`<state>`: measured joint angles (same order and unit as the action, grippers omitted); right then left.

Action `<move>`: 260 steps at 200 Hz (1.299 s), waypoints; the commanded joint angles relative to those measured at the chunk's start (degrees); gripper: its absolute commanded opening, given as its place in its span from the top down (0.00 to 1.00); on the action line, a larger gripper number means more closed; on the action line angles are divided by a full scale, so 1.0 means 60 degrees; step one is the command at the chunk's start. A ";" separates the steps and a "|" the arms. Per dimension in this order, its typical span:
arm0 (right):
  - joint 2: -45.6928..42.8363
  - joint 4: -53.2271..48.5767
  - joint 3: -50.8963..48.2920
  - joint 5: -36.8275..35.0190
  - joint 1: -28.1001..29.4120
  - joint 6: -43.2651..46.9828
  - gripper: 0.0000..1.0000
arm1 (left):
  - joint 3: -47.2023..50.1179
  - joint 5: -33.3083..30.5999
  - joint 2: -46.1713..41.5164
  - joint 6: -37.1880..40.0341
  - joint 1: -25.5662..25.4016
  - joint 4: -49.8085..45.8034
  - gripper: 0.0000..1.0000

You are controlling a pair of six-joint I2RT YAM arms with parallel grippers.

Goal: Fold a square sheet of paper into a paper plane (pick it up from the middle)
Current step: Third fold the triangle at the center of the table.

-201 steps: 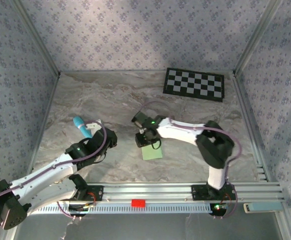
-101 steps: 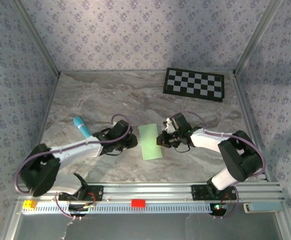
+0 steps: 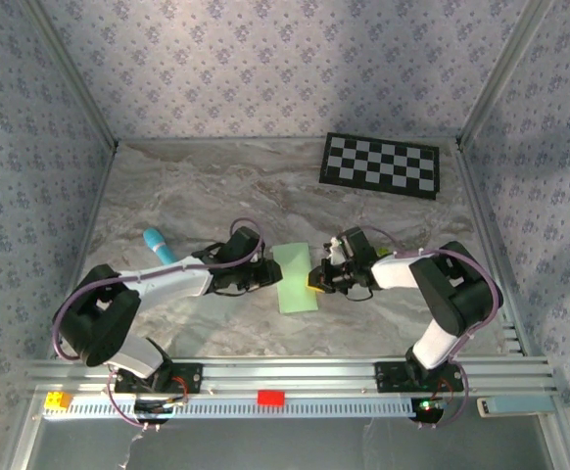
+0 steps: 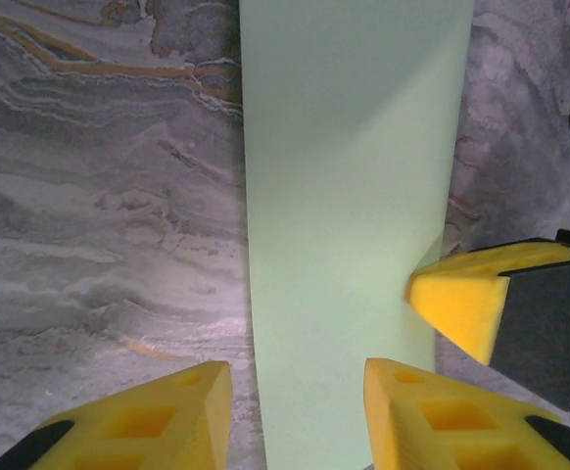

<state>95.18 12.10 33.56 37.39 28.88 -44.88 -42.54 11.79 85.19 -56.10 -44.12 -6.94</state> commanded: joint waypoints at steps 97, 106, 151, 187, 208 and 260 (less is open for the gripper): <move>0.0266 0.0064 -0.0767 -0.0666 -0.0140 -0.0903 0.99 | -0.0006 0.0923 0.1183 -0.0480 0.0114 0.0944 0.63; 0.0269 0.0068 -0.0757 -0.0668 -0.0128 -0.0893 0.99 | 0.0001 0.0937 0.1211 -0.0465 0.0105 0.0964 0.63; 0.0334 -0.0030 -0.0775 -0.0680 -0.0142 -0.0783 1.00 | 0.0031 0.1281 0.1490 -0.0451 0.0114 0.1288 0.67; 0.0340 -0.0019 -0.0776 -0.0693 -0.0141 -0.0755 1.00 | 0.0004 0.1081 0.1550 -0.0409 0.0105 0.1118 0.67; 0.0368 -0.0011 -0.0766 -0.0679 -0.0152 -0.0766 1.00 | 0.0042 0.1074 0.1549 -0.0407 0.0115 0.1157 0.67; 0.0408 -0.0039 -0.0732 -0.0649 -0.0160 -0.0728 1.00 | 0.0091 0.1316 0.1520 -0.0525 0.0116 0.1668 0.73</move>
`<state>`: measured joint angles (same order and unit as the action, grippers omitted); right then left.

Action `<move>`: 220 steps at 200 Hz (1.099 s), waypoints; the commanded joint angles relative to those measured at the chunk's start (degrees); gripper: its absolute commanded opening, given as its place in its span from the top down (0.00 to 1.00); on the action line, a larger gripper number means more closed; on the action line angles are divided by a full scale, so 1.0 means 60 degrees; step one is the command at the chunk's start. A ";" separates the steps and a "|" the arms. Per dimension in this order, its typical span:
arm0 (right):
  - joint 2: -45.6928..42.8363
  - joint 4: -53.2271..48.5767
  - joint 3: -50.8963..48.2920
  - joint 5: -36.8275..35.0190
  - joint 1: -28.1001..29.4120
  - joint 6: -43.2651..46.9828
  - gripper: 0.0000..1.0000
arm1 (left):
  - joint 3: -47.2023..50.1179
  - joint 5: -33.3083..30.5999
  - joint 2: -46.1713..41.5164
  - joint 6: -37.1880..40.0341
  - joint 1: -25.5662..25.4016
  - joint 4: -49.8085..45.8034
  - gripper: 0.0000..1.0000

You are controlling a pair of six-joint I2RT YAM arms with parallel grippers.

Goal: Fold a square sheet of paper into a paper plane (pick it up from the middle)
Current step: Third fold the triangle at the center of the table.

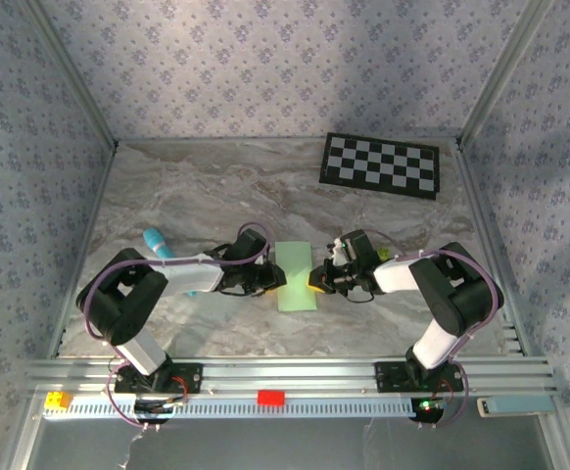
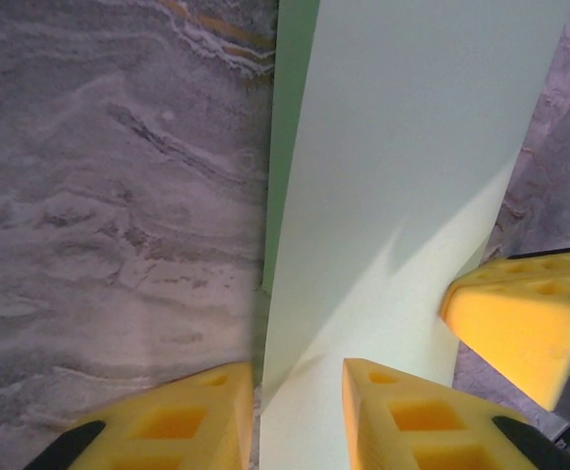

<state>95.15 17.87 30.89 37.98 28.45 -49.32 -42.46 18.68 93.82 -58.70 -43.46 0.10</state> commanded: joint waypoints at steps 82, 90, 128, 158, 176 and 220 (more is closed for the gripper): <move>0.0400 -0.1036 -0.0286 -0.0771 -0.0084 0.0047 1.00 | 0.0362 0.0007 -0.0134 -0.0256 0.0038 0.0893 0.72; 0.0394 -0.1049 -0.0296 -0.0748 -0.0083 0.0046 1.00 | 0.0458 0.0022 -0.0175 -0.0253 0.0067 0.1093 0.70; 0.0357 -0.1094 -0.0246 -0.0712 -0.0091 0.0061 1.00 | 0.0906 0.0121 -0.0355 -0.0408 0.0314 0.2104 0.66; 0.0328 -0.1112 -0.0228 -0.0728 -0.0084 0.0062 1.00 | 0.1154 0.0300 -0.0417 -0.0586 0.0417 0.2675 0.66; 0.0335 -0.1115 -0.0213 -0.0732 -0.0086 0.0062 1.00 | 0.1217 0.0372 -0.0412 -0.0631 0.0417 0.2825 0.67; 0.0313 -0.1125 -0.0186 -0.0732 -0.0084 0.0058 1.00 | 0.1247 0.0614 -0.0313 -0.0773 0.0405 0.2982 0.68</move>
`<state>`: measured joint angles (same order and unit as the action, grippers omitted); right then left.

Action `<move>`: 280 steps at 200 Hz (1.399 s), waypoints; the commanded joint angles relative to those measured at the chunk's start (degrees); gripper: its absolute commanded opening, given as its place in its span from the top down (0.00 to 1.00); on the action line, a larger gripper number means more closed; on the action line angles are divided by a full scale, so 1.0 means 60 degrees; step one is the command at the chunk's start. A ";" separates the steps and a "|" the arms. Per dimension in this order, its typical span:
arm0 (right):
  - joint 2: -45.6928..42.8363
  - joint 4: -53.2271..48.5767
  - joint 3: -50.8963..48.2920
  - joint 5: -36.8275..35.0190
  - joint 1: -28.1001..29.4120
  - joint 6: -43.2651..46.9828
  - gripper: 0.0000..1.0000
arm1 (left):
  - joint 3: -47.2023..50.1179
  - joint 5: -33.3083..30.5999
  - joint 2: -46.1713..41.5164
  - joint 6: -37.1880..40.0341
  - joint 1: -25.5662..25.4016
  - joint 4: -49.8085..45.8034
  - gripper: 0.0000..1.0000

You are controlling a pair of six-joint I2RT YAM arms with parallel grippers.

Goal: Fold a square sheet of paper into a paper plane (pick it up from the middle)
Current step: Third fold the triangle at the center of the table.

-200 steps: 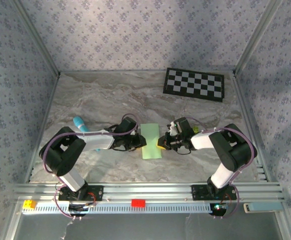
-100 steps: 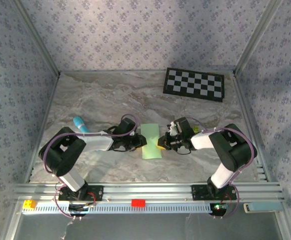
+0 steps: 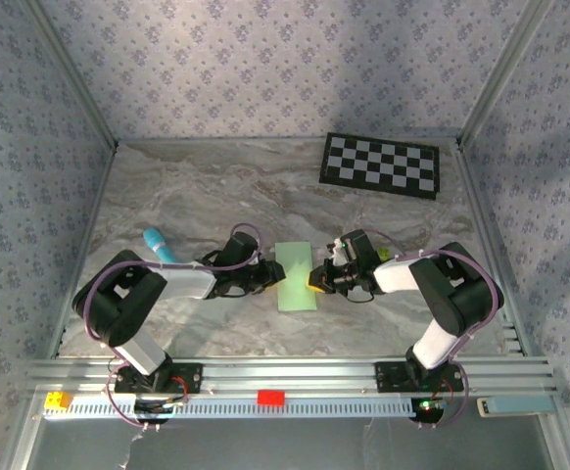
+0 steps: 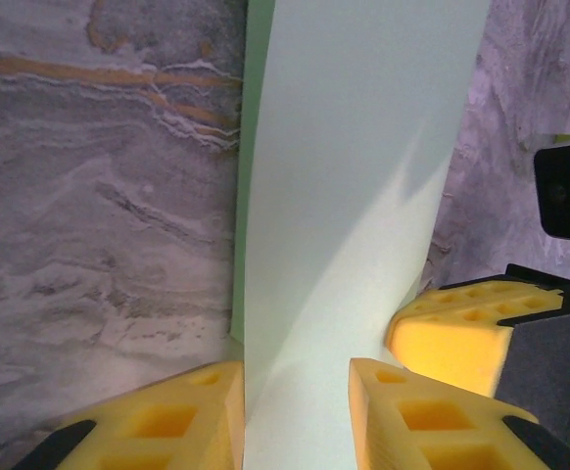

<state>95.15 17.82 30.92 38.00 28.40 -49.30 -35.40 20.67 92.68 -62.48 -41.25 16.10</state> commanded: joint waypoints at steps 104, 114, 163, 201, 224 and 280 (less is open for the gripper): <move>0.0115 -0.1105 -0.0200 -0.0738 -0.0089 0.0068 1.00 | 0.0040 0.0393 -0.0169 -0.0225 0.0038 0.0311 0.80; 0.0037 -0.1042 -0.0231 -0.0737 -0.0084 0.0065 0.99 | 0.0040 0.0407 -0.0181 -0.0265 0.0041 0.0313 0.84; -0.0927 -0.1447 -0.0136 -0.0786 -0.0139 0.0632 0.90 | -0.0043 0.0437 -0.0419 -0.0660 0.0044 -0.0030 1.00; -0.2666 -0.2629 0.0146 -0.1354 -0.0082 0.1728 0.63 | -0.0205 0.0463 -0.0726 -0.0979 0.0034 -0.0590 1.00; -0.3949 -0.3488 0.0245 -0.2294 0.0368 0.2840 0.56 | -0.0270 0.0540 -0.0841 -0.1102 0.0034 -0.0699 1.00; -0.6702 -0.1871 -0.1356 -0.6301 0.4028 0.6504 0.43 | -0.0383 0.0467 -0.0956 -0.1188 0.0029 -0.0934 1.00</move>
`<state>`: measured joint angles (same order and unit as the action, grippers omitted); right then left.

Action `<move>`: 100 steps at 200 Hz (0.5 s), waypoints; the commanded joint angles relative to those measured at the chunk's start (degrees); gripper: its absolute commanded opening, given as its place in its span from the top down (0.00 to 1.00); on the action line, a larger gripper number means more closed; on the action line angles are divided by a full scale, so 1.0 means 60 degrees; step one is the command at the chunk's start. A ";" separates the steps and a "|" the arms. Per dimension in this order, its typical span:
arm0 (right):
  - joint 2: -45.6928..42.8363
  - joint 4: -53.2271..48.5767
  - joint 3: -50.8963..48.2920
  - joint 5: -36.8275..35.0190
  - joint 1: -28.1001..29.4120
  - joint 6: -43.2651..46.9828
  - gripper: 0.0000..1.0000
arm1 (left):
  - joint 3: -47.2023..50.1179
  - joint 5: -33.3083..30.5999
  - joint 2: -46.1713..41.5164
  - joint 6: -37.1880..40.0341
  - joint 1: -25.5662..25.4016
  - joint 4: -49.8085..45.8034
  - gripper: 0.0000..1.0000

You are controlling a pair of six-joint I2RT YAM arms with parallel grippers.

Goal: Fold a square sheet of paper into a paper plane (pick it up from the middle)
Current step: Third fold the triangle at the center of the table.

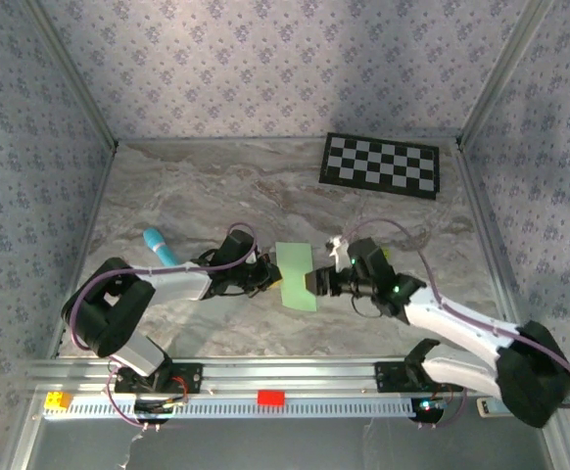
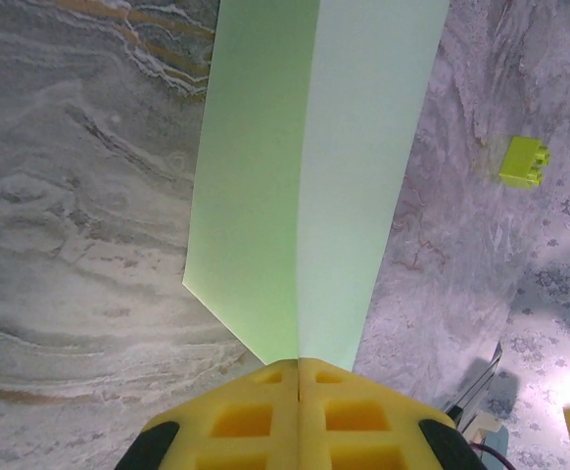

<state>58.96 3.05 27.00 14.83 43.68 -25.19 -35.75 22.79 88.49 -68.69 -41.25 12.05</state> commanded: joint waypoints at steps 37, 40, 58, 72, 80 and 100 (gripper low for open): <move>-0.0040 0.1138 -0.0565 -0.4706 0.3554 0.4008 0.42 | -0.0441 0.0113 -0.0204 -0.0114 0.0022 -0.0346 1.00; 0.0069 0.1214 -0.0521 -0.4932 0.3704 0.4083 0.42 | -0.0456 0.0113 -0.0199 -0.0100 0.0026 -0.0371 1.00; 0.0903 0.1641 -0.0325 -0.5914 0.4322 0.4384 0.42 | -0.0473 0.0115 -0.0162 -0.0081 0.0036 -0.0403 1.00; 0.1483 0.1827 -0.0116 -0.6321 0.4606 0.4452 0.41 | -0.0487 0.0150 -0.0152 -0.0081 0.0028 -0.0384 1.00; 0.1755 0.2066 -0.0076 -0.6717 0.4727 0.4406 0.39 | -0.0486 0.0127 -0.0165 -0.0081 0.0024 -0.0384 1.00; 0.2303 0.2521 -0.0016 -0.7101 0.4806 0.4244 0.38 | -0.0473 0.0121 -0.0156 -0.0044 0.0028 -0.0399 1.00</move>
<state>69.95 12.93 24.71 -19.09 71.72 -1.39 -37.28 22.83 88.49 -68.88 -41.25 10.85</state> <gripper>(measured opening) 0.616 0.043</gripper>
